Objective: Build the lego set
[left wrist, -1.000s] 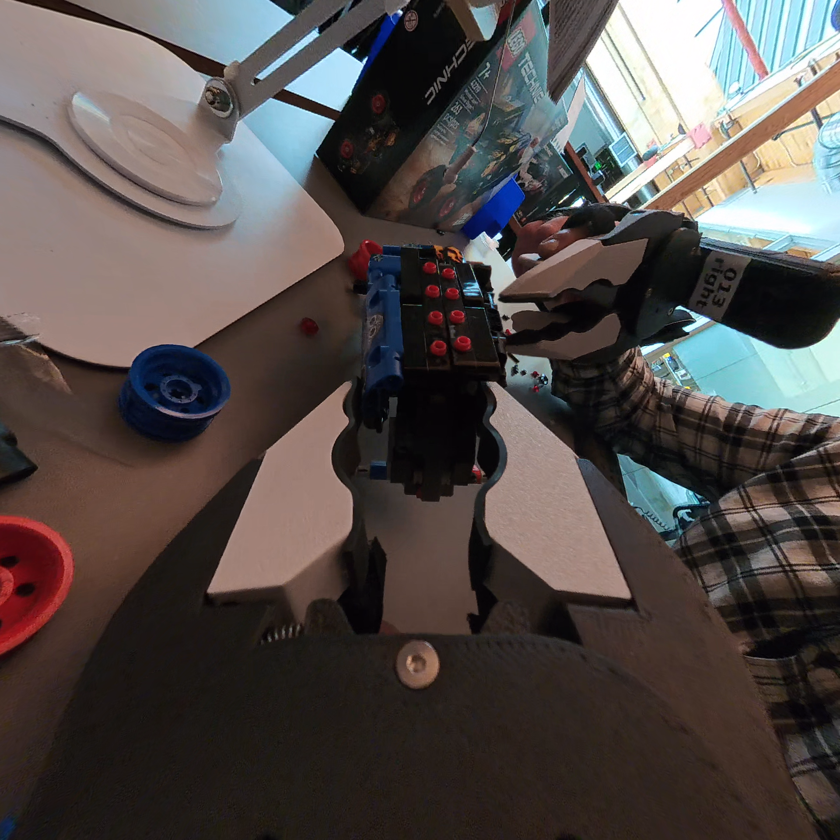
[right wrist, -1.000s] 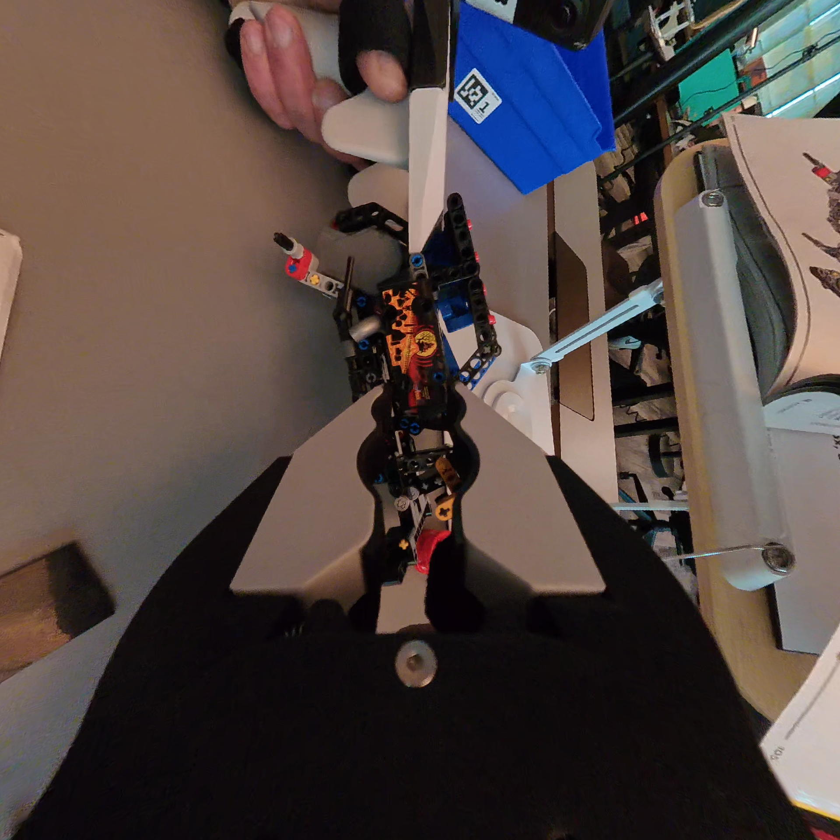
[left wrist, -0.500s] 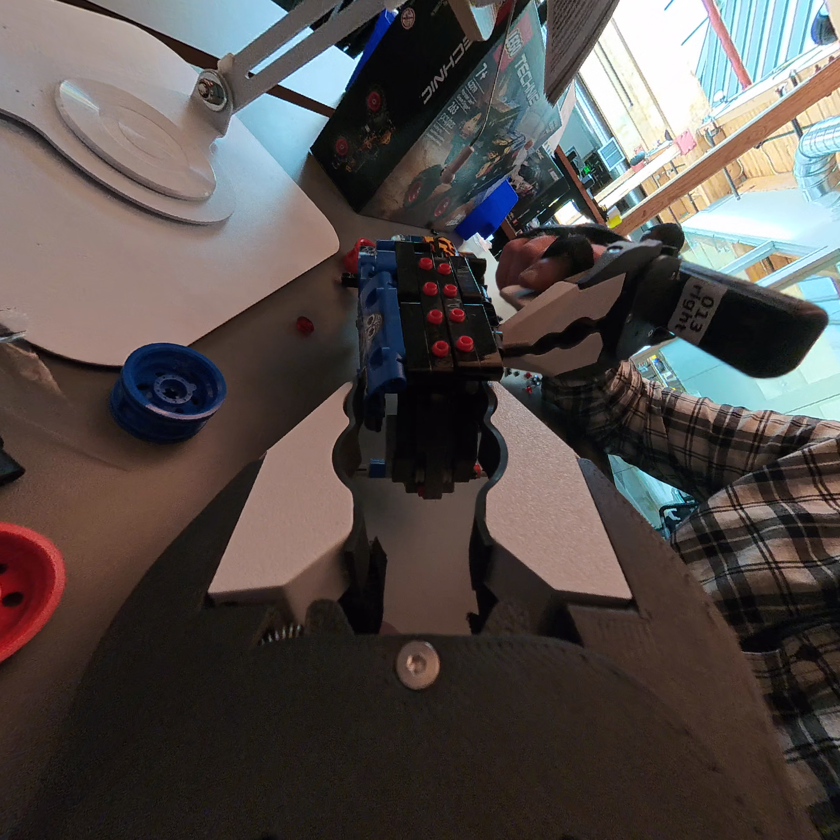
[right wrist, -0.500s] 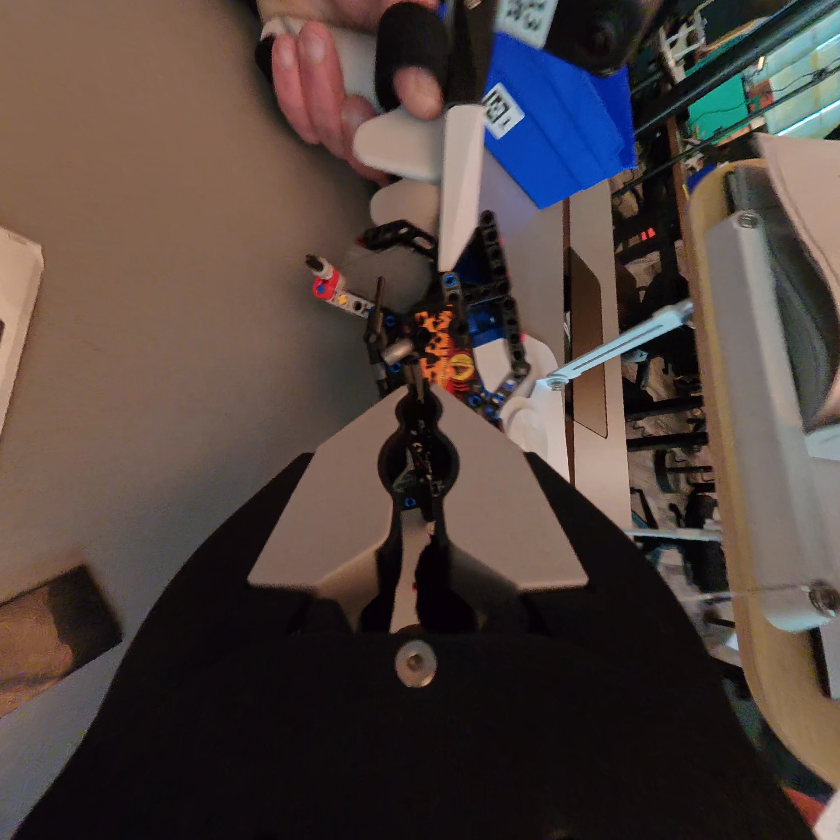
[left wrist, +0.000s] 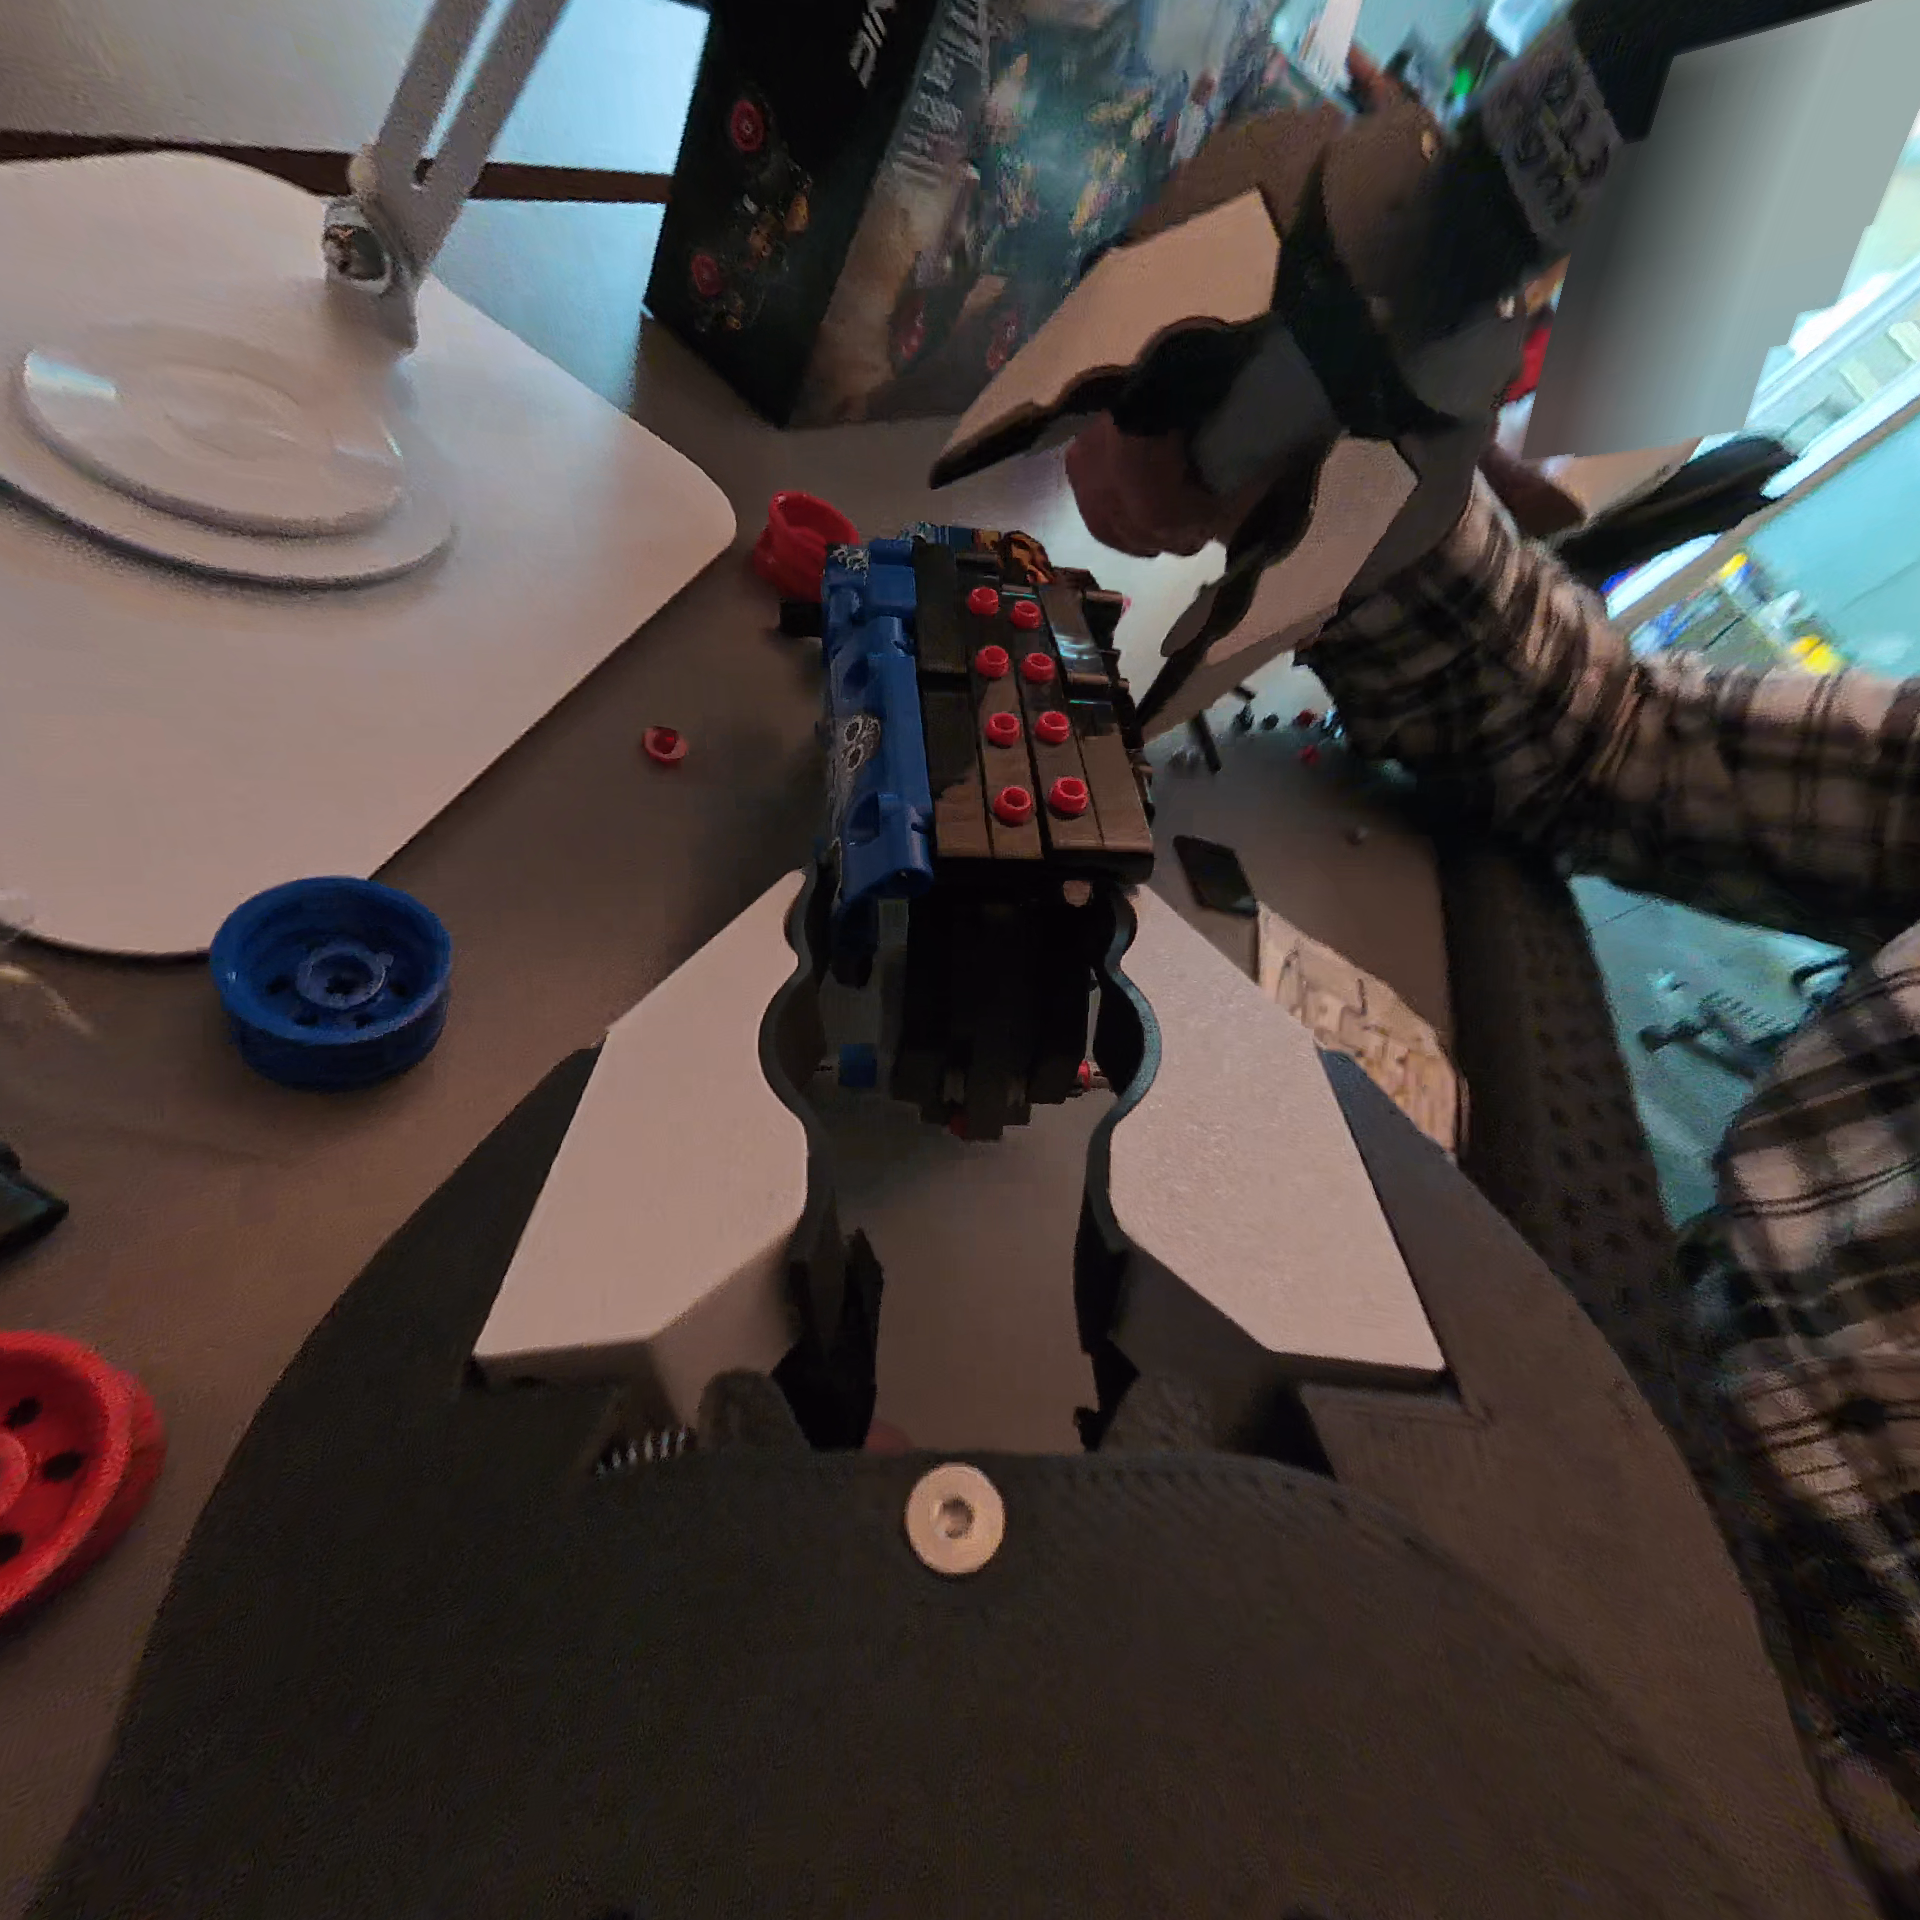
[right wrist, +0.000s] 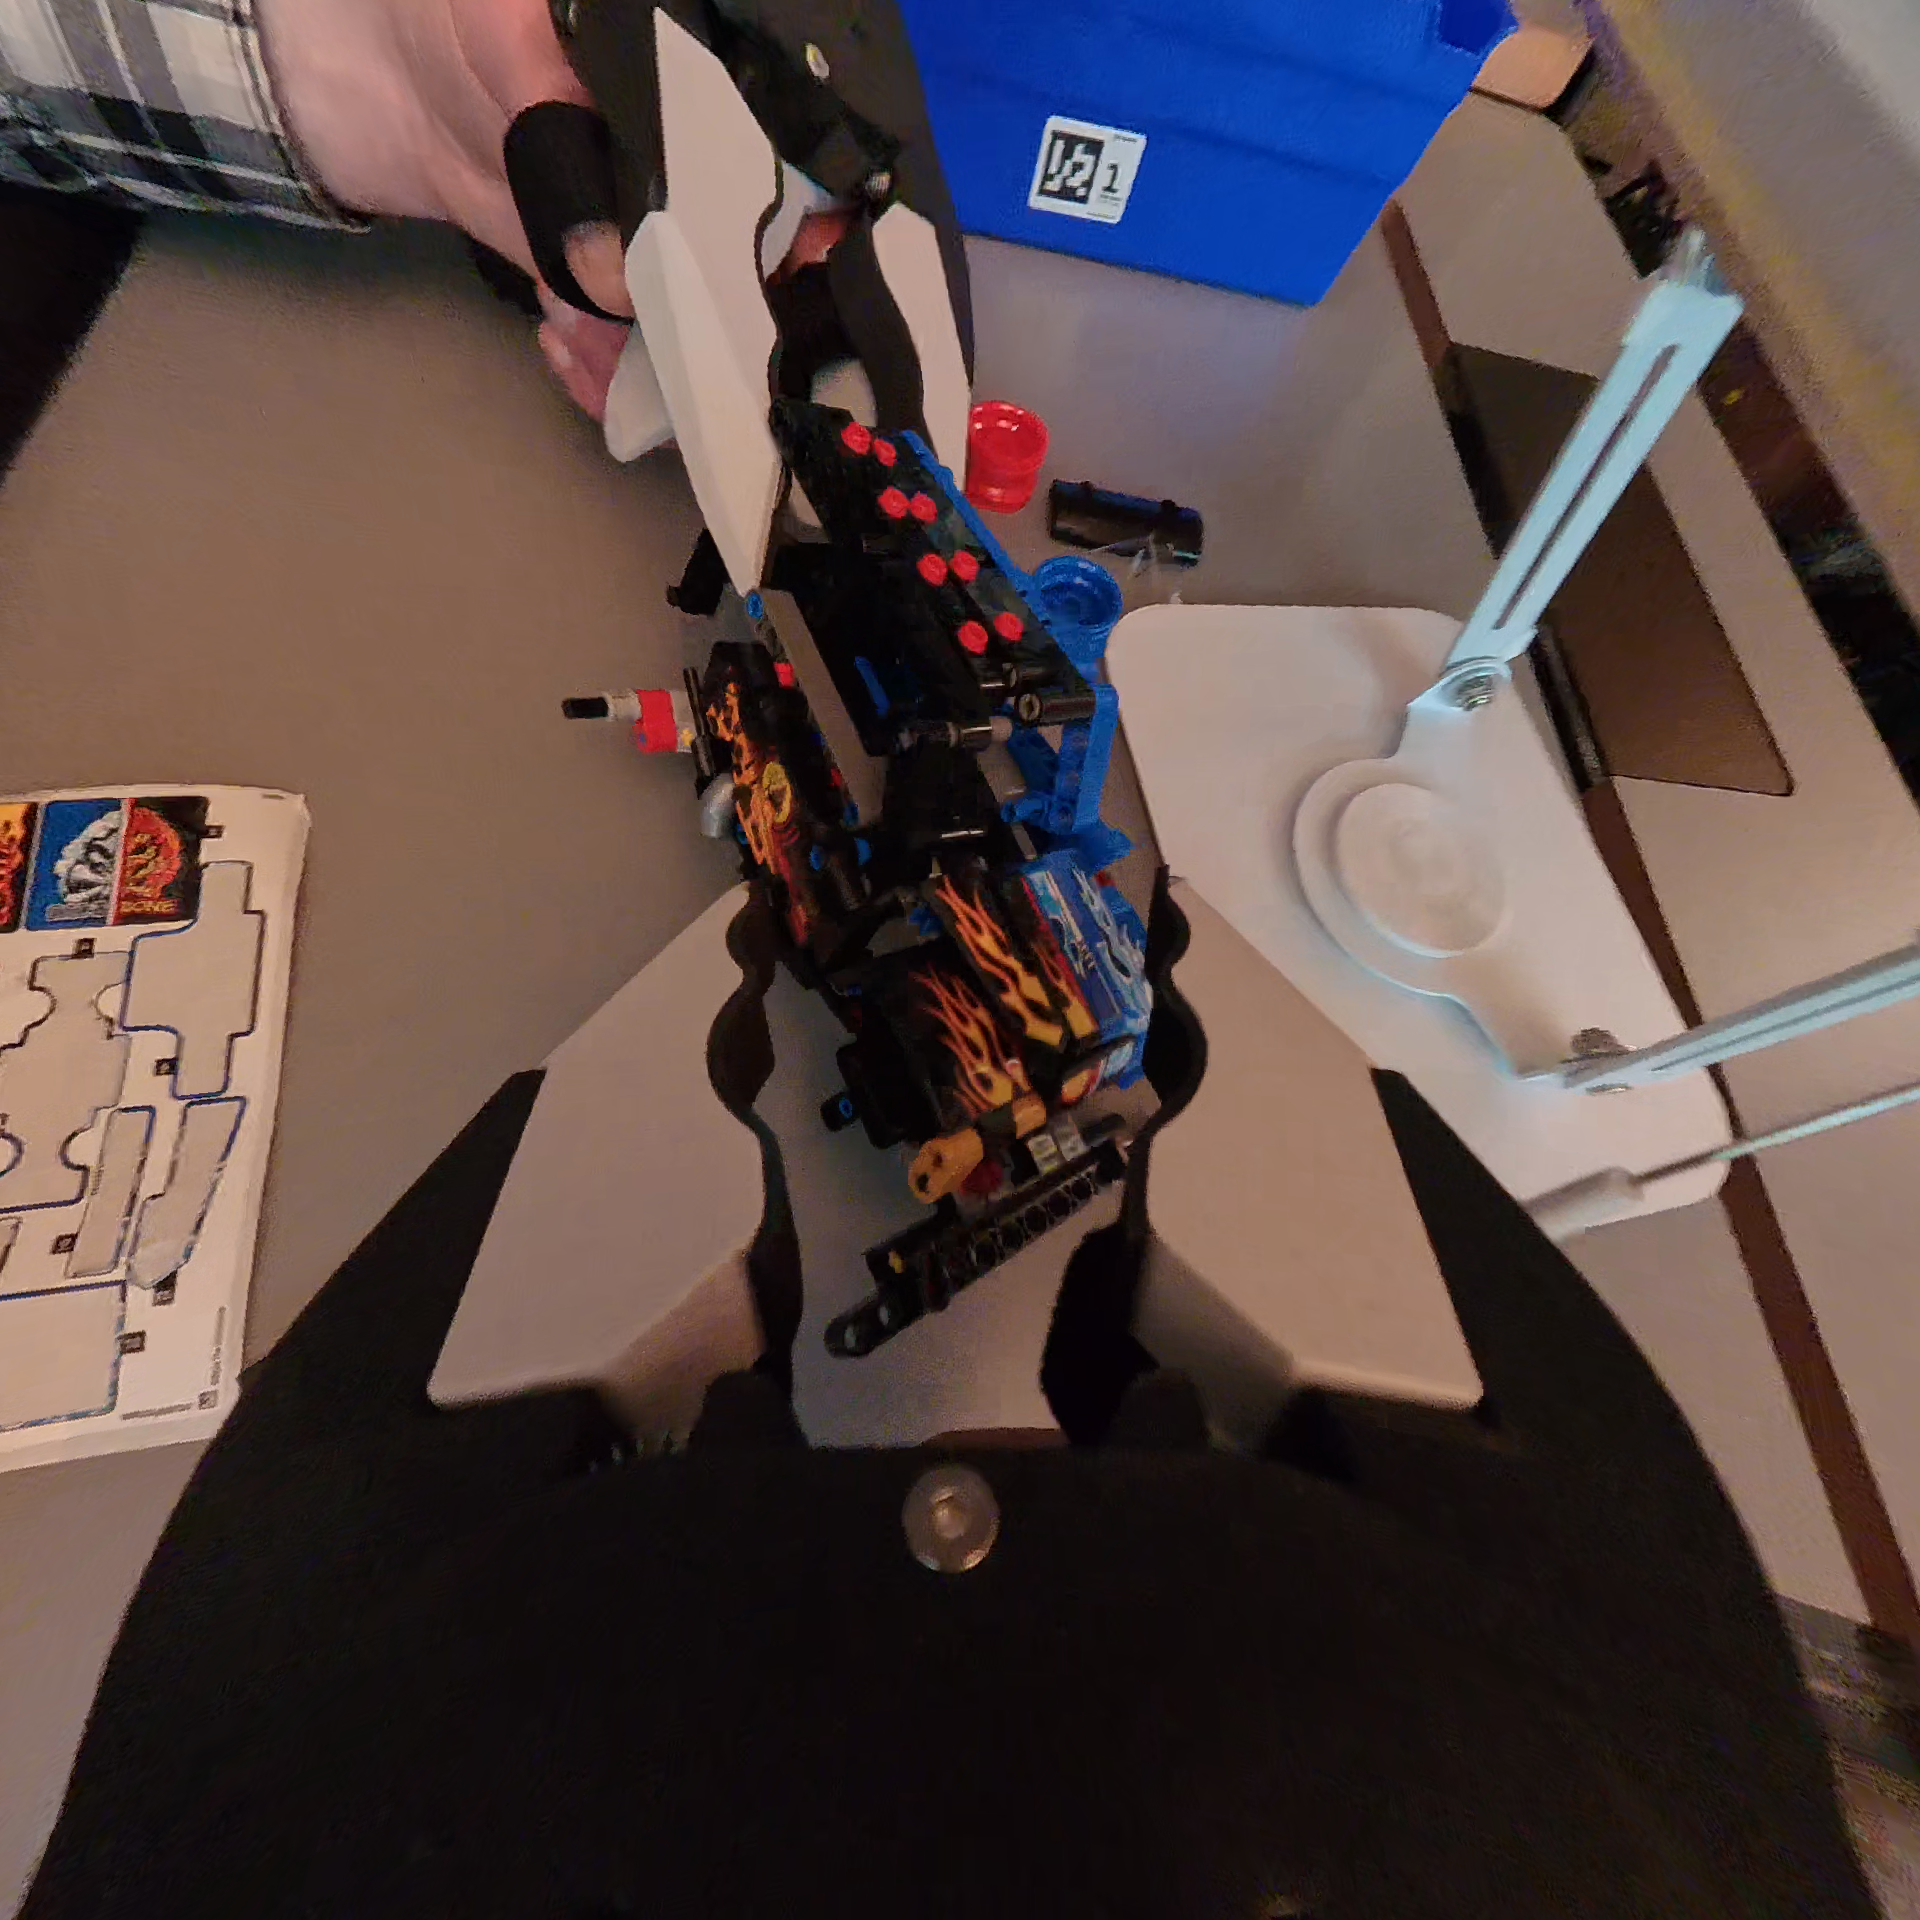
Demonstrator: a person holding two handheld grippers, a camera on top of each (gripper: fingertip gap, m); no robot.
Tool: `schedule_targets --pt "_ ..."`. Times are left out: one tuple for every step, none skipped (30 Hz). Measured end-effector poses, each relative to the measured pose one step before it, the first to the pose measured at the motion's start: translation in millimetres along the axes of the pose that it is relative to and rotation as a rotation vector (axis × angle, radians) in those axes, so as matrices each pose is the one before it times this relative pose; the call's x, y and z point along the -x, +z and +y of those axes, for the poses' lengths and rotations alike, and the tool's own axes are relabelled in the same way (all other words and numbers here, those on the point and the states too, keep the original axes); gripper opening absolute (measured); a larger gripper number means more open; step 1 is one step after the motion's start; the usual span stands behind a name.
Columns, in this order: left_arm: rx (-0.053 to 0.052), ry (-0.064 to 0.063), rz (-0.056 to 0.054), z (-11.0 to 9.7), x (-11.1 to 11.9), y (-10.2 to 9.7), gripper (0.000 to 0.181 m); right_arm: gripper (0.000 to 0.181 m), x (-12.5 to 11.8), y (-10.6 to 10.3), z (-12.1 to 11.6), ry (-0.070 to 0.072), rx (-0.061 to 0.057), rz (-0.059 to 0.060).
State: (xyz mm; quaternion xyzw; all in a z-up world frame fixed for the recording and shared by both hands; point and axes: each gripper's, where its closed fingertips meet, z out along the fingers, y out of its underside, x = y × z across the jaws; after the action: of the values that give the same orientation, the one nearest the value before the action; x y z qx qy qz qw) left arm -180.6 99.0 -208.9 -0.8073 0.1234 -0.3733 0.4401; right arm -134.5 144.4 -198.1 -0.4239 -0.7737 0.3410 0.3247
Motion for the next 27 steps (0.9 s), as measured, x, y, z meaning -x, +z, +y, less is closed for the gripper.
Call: schedule_targets --pt "0.0152 0.044 -0.0118 1.68 -1.48 1.16 0.05 0.071 2.91 1.88 1.47 0.0039 0.0051 -0.0177" --pt "0.0098 0.0423 -0.0105 0.81 -1.43 0.84 0.05 0.071 2.65 2.19 2.45 -0.006 0.0105 -0.0129" --pt "0.0081 0.0378 -0.01 0.51 -1.19 0.64 0.05 0.071 2.99 2.42 3.32 -0.0106 0.0148 -0.0123" --pt "0.0082 0.0361 -0.0095 0.7 -1.21 0.6 0.05 0.071 4.09 2.88 3.15 -0.0083 0.0149 -0.0181" --pt "0.0111 0.0412 -0.01 1.13 -1.64 0.58 0.05 0.072 2.84 2.33 1.12 -0.0104 0.0033 -0.0092" --pt "0.0129 0.0425 -0.0109 1.21 -1.76 0.45 0.05 0.068 0.66 1.1 -0.12 -0.0099 -0.0039 0.0035" --pt "0.0127 0.0333 -0.0109 1.03 -1.34 0.23 0.05 0.066 0.09 0.06 -0.34 -0.0033 -0.0043 -0.0008" --pt "0.0113 0.0276 -0.0099 0.75 -0.99 0.07 0.051 0.066 0.44 -0.45 -0.11 -0.0004 -0.0036 -0.0061" --pt "0.0038 0.0287 -0.0123 -0.24 -0.69 0.0 0.051 0.066 0.17 -0.04 -0.08 -0.0005 -0.003 -0.002" --pt "0.0012 0.0278 -0.0132 -1.11 -0.9 0.31 0.057 0.066 -0.03 0.51 -0.21 0.0012 -0.0022 0.0011" --pt "0.0016 0.0212 0.0057 -1.64 -4.13 0.39 0.068 0.065 0.36 0.67 -0.14 -0.0078 0.0008 0.0026" --pt "0.0068 0.0178 0.0019 -1.26 -3.6 0.48 0.076 0.065 0.57 0.73 -0.05 -0.0146 0.0044 0.0048" --pt "0.0133 0.0247 -0.01 -0.18 -2.08 0.9 0.081 0.065 0.27 0.76 -0.22 -0.0102 0.0028 0.0052" --pt "0.0155 0.0246 -0.0181 -0.08 -1.22 1.4 0.089 0.065 -0.06 1.01 -0.63 -0.0006 -0.002 0.0043" --pt "0.0136 0.0178 -0.0175 -0.79 -1.53 2.55 0.097 0.066 -0.34 1.3 -0.86 0.0044 -0.0064 0.0035" --pt "0.0229 0.0279 -0.0331 0.26 0.14 3.84 0.097 0.066 -0.37 1.28 -0.74 0.0035 -0.0068 0.0032" --pt "0.0405 0.0452 -0.0501 2.81 1.65 4.76 0.097 0.066 -0.21 0.98 -0.39 0.0013 -0.0019 0.0021" --pt "0.0371 0.0446 -0.0571 2.44 3.21 4.02 0.096 0.066 -0.1 0.33 0.01 -0.0023 0.0021 0.0007" --pt "0.0165 0.023 -0.0438 0.17 3.31 2.18 0.09 0.067 0.48 -0.07 0.08 -0.0038 0.0023 -0.0014" --pt "-0.0007 0.0057 -0.0276 -1.23 3.07 0.81 0.077 0.066 0.35 0.03 0.08 -0.005 0.0021 -0.0003" --pt "-0.0032 -0.0098 -0.0033 -0.64 0.17 1.33 0.076 0.066 -0.06 -0.17 0.28 -0.0064 0.0045 0.0023" --pt "-0.0096 -0.0004 -0.0074 -0.96 0.18 1.24 0.077 0.066 -0.44 -0.49 0.78 -0.0065 0.0065 0.0003" --pt "-0.0065 0.0058 -0.0054 -0.77 -0.22 0.63 0.076 0.066 -0.28 -0.44 0.55 -0.0038 0.0024 -0.0027" --pt "-0.0002 0.002 0.0005 -0.17 -0.18 0.13 0.076 0.065 0.18 -0.05 0.13 -0.0039 -0.0025 -0.0014" --pt "0.0004 0.003 0.0031 0.07 -0.08 0.01 0.075 0.065 0.04 0.02 0.11 -0.0037 -0.0024 -0.0007" --pt "-0.0039 0.0014 0.0024 -0.2 -0.09 0.19 0.075 0.065 -0.04 -0.06 0.2 -0.0016 0.0007 -0.0026" --pt "-0.0049 0.0034 0.0027 -0.28 -0.25 0.08 0.075 0.064 0.0 -0.08 0.19 -0.004 0.0025 -0.0029"
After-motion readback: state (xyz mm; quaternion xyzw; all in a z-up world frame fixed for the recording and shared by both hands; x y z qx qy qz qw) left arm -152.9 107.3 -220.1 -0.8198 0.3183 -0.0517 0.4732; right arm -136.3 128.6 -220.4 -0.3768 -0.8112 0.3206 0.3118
